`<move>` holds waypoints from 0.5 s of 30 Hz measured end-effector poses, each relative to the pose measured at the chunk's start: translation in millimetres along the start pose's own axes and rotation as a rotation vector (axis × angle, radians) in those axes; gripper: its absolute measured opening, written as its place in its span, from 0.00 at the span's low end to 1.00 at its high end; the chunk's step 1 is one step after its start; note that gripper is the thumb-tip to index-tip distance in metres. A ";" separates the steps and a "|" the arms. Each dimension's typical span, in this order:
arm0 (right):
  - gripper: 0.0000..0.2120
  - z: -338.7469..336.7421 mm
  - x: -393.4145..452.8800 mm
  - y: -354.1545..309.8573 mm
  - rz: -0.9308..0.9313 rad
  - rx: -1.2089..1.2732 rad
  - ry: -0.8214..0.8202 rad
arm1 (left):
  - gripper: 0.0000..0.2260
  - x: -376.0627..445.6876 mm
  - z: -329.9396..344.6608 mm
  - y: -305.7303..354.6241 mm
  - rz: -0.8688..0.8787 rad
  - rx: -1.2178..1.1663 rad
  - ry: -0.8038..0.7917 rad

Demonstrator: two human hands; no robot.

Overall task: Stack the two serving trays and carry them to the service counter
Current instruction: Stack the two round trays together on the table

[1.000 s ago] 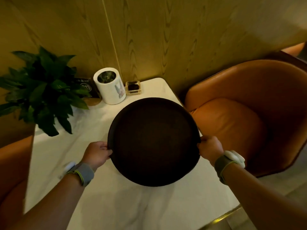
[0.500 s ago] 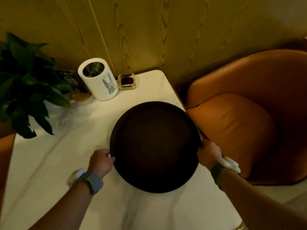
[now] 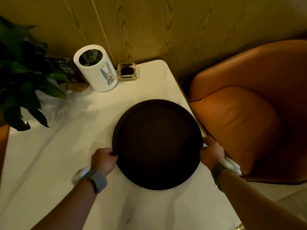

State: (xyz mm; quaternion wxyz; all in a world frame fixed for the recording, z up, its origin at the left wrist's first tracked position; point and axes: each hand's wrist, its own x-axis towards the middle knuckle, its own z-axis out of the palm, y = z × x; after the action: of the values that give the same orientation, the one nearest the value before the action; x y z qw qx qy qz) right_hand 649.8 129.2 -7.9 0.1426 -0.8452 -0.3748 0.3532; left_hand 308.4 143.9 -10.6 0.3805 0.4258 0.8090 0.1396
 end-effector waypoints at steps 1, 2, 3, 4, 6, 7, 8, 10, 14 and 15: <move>0.22 -1.8 1.0 -0.2 0.010 0.034 -0.009 | 0.10 1.3 -0.8 0.4 -0.006 -0.016 -0.012; 0.22 -2.6 3.1 -0.5 0.017 0.066 -0.018 | 0.10 3.3 -1.5 1.0 -0.003 -0.036 -0.030; 0.22 -4.0 4.3 -1.7 0.030 0.097 -0.029 | 0.08 7.2 -1.9 0.5 -0.006 -0.064 -0.048; 0.23 -4.6 6.1 -2.7 0.048 0.135 -0.042 | 0.05 13.3 -1.5 -1.5 -0.013 -0.097 -0.059; 0.23 -6.2 9.2 -5.8 0.089 0.187 -0.073 | 0.05 31.8 1.9 -12.4 -0.038 -0.178 -0.072; 0.23 -7.1 10.8 -7.0 0.106 0.194 -0.083 | 0.06 45.7 6.3 -23.1 -0.055 -0.215 -0.082; 0.22 -7.2 13.2 -6.5 0.113 0.202 -0.083 | 0.06 57.5 10.1 -31.8 -0.069 -0.245 -0.092; 0.20 -6.7 16.4 -5.8 0.138 0.236 -0.091 | 0.05 63.4 10.9 -31.7 -0.085 -0.282 -0.104; 0.19 -6.1 25.4 -4.2 0.189 0.284 -0.100 | 0.06 56.8 6.3 -14.6 -0.087 -0.255 -0.136; 0.18 -7.7 26.2 -5.9 0.196 0.276 -0.101 | 0.07 55.7 5.2 -11.0 -0.086 -0.236 -0.145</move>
State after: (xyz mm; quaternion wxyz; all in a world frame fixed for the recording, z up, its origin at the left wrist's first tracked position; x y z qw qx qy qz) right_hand 664.3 152.6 -12.3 0.2033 -0.8312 -0.2452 0.4557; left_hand 286.4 181.1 -47.8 0.4908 0.3520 0.7749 0.1862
